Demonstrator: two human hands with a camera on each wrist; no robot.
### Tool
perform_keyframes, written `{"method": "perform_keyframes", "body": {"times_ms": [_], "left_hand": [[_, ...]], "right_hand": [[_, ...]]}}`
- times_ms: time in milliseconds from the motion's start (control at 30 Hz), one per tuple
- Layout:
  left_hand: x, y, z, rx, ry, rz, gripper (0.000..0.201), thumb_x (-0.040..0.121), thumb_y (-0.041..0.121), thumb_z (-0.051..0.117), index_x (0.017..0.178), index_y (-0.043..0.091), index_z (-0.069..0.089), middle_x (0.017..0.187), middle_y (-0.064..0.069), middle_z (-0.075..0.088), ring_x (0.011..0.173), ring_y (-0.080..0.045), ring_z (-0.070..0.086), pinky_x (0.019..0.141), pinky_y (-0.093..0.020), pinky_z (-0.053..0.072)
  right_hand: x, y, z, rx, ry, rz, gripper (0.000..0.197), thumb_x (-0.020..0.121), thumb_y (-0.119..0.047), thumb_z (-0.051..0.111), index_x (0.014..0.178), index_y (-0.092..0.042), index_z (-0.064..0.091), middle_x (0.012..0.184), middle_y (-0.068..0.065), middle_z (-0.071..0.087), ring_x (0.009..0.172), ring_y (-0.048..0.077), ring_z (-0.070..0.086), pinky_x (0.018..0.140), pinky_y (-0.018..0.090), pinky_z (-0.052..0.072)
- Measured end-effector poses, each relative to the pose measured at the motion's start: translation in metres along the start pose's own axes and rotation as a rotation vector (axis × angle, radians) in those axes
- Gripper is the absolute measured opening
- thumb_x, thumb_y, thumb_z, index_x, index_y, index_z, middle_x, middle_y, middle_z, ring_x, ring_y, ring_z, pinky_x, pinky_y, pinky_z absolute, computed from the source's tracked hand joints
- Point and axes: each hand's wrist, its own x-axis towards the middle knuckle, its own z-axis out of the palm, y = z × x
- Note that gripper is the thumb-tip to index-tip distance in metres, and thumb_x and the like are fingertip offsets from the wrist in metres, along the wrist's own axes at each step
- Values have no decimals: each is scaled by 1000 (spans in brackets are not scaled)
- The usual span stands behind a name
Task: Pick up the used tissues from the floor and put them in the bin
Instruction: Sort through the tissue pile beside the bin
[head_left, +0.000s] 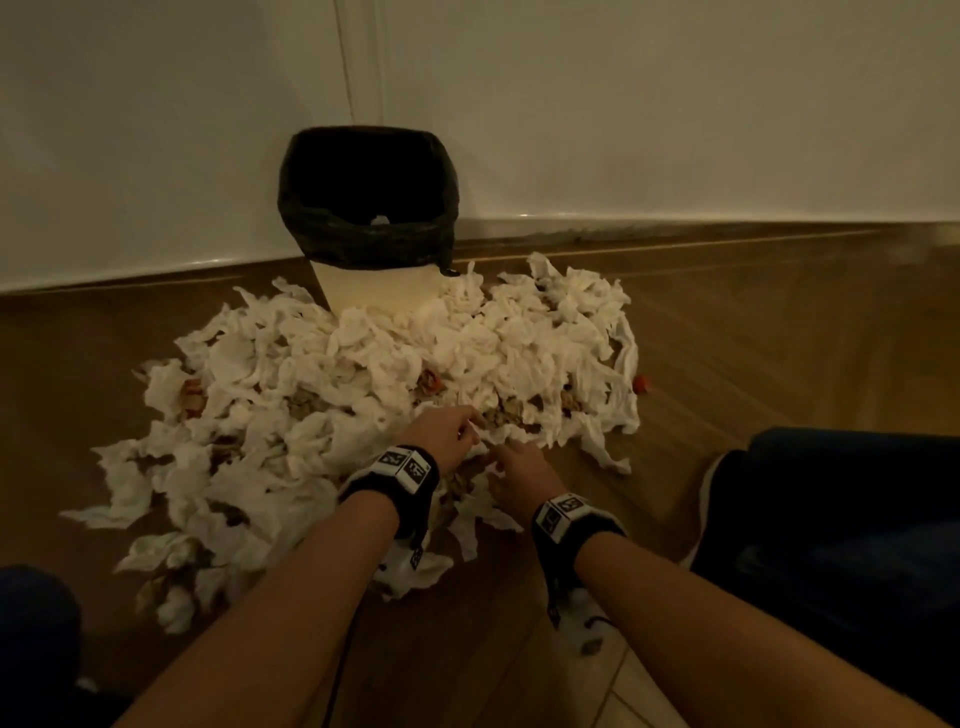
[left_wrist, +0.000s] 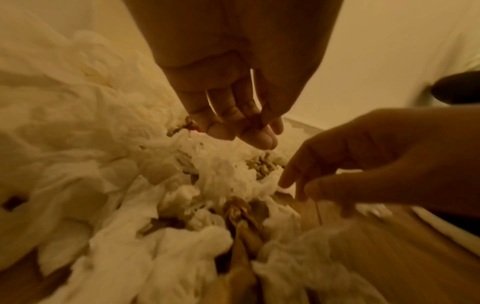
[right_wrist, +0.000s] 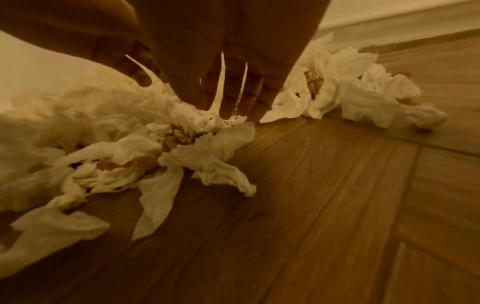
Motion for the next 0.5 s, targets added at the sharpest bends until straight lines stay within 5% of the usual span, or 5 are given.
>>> {"method": "perform_keyframes", "body": {"times_ms": [133, 267, 367, 500], "left_hand": [[-8, 2, 13, 182, -99, 52, 23, 95, 22, 44, 108, 25, 63, 109, 0, 66, 94, -19, 61, 83, -35, 51], [-15, -2, 20, 191, -43, 35, 22, 93, 17, 45, 102, 23, 64, 111, -1, 63, 96, -21, 60, 85, -38, 50], [-17, -7, 18, 138, 7, 21, 21, 92, 11, 45, 93, 20, 63, 105, -2, 62, 88, -18, 57, 74, -28, 45], [-20, -15, 13, 106, 55, 5, 23, 90, 8, 44, 88, 20, 64, 100, -2, 64, 80, -17, 57, 69, -29, 46]], "right_hand": [[-4, 5, 4, -64, 25, -19, 45, 89, -29, 52, 131, -13, 45, 130, 10, 43, 117, 29, 36, 96, 37, 35], [-8, 10, 9, -95, 2, -65, 67, 81, -50, 60, 137, -17, 41, 135, 8, 39, 125, 29, 30, 102, 39, 35], [-11, 12, 18, -121, -65, -53, 81, 74, -63, 61, 142, -29, 31, 142, 6, 31, 133, 30, 22, 104, 46, 37], [-18, 9, 35, -228, -57, -94, 68, 77, -61, 59, 135, -36, 36, 137, 10, 33, 127, 33, 26, 94, 43, 43]]}}
